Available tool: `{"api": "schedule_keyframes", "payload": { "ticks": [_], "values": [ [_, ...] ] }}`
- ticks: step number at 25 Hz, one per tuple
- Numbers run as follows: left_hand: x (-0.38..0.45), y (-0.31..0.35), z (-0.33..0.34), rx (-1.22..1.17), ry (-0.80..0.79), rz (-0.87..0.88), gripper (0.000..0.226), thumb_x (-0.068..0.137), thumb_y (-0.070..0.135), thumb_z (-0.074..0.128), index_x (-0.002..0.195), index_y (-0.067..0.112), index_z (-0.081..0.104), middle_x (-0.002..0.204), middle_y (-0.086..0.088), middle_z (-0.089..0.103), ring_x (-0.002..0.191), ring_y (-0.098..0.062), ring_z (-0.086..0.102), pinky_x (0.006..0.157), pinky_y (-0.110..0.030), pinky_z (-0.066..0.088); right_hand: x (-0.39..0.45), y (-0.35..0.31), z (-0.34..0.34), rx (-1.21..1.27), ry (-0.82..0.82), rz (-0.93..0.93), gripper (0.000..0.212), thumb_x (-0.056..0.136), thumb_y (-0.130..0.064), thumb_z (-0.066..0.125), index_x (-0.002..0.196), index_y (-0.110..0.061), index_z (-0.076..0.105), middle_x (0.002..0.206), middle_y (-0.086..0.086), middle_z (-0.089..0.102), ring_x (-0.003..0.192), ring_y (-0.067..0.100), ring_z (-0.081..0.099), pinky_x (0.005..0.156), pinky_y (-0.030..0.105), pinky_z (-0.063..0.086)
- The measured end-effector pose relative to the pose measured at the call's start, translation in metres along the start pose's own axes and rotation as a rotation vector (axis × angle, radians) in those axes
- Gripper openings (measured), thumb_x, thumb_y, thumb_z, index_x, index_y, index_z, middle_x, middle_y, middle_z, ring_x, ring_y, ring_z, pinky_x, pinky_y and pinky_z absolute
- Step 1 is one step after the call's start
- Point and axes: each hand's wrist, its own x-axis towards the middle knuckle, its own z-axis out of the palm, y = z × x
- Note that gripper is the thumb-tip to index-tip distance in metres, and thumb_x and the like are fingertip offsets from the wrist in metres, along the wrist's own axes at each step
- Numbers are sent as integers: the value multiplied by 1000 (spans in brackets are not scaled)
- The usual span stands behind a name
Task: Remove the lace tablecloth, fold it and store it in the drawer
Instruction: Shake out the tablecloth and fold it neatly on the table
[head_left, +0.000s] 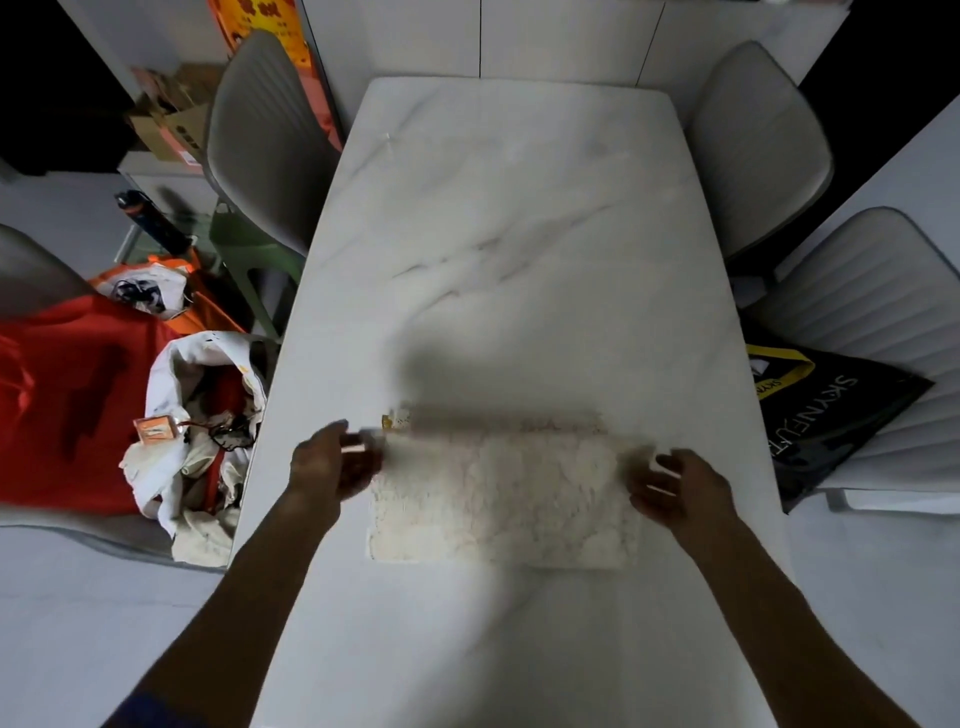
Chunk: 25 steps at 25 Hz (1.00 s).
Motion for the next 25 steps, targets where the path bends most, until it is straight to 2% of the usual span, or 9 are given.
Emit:
{"api": "schedule_keyframes", "payload": {
  "ticks": [3, 6, 9, 12, 14, 16, 18, 21, 25],
  "values": [
    [20, -41, 13, 477, -3, 279, 16, 92, 21, 63, 107, 13, 66, 97, -21, 69, 81, -29, 72, 65, -31, 51, 29, 23, 28, -384, 80, -163, 30, 94, -29, 57, 114, -7, 57, 113, 19, 65, 99, 38, 63, 89, 51, 52],
    [20, -104, 6, 960, -164, 336, 54, 86, 26, 71, 137, 21, 53, 141, -7, 48, 122, -32, 52, 96, -35, 47, 40, 59, 33, -630, 81, -218, 60, 86, -24, 69, 138, -9, 44, 130, 16, 56, 115, 35, 57, 96, 48, 50],
    [27, -117, 2, 962, -132, 419, 58, 87, 23, 69, 142, 24, 48, 150, -7, 38, 126, -33, 46, 102, -40, 45, 50, 56, 29, -514, 23, -151, 43, 82, -19, 74, 121, -10, 58, 121, 17, 64, 98, 31, 64, 81, 43, 56],
    [25, -110, 4, 861, -87, 385, 54, 84, 13, 72, 134, 21, 56, 143, -7, 47, 105, -21, 57, 75, -20, 48, 49, 53, 24, -334, -152, 6, 46, 78, -16, 79, 120, -6, 64, 105, 12, 71, 87, 29, 69, 71, 37, 58],
    [19, -106, 6, 768, -77, 377, 53, 81, 1, 71, 130, 16, 58, 140, -10, 50, 99, -16, 56, 74, -16, 44, 32, 44, 29, -320, -207, -56, 44, 78, -11, 78, 120, -6, 66, 93, 7, 76, 80, 28, 74, 65, 36, 60],
    [12, -103, 10, 701, -24, 431, 55, 79, -6, 69, 130, 11, 58, 140, -12, 47, 113, -23, 54, 91, -25, 44, 10, 23, 42, -313, -236, -263, 29, 79, -6, 76, 106, -14, 72, 88, 5, 78, 71, 18, 75, 57, 32, 60],
    [3, -96, 20, 570, 43, 465, 54, 80, -7, 67, 129, 14, 58, 134, -5, 48, 122, -23, 50, 99, -32, 43, -22, -13, 59, -436, -275, -668, 22, 81, -8, 75, 90, -27, 70, 89, -5, 77, 68, 3, 71, 61, 23, 57],
    [-14, -77, 40, 290, -6, 374, 43, 85, -5, 64, 121, 20, 63, 123, 4, 57, 110, -20, 57, 83, -28, 48, -81, -61, 76, -784, -351, -1377, 20, 86, -19, 68, 92, -35, 59, 75, -21, 62, 64, -2, 58, 59, 5, 38],
    [-38, -63, 48, 79, -106, 323, 33, 86, -5, 61, 93, 26, 72, 89, 7, 72, 80, -14, 64, 72, -30, 52, -112, -37, 68, -1007, -375, -1854, 36, 75, -6, 64, 109, -19, 65, 103, -5, 72, 91, 16, 64, 77, 27, 51]
  ]
}}
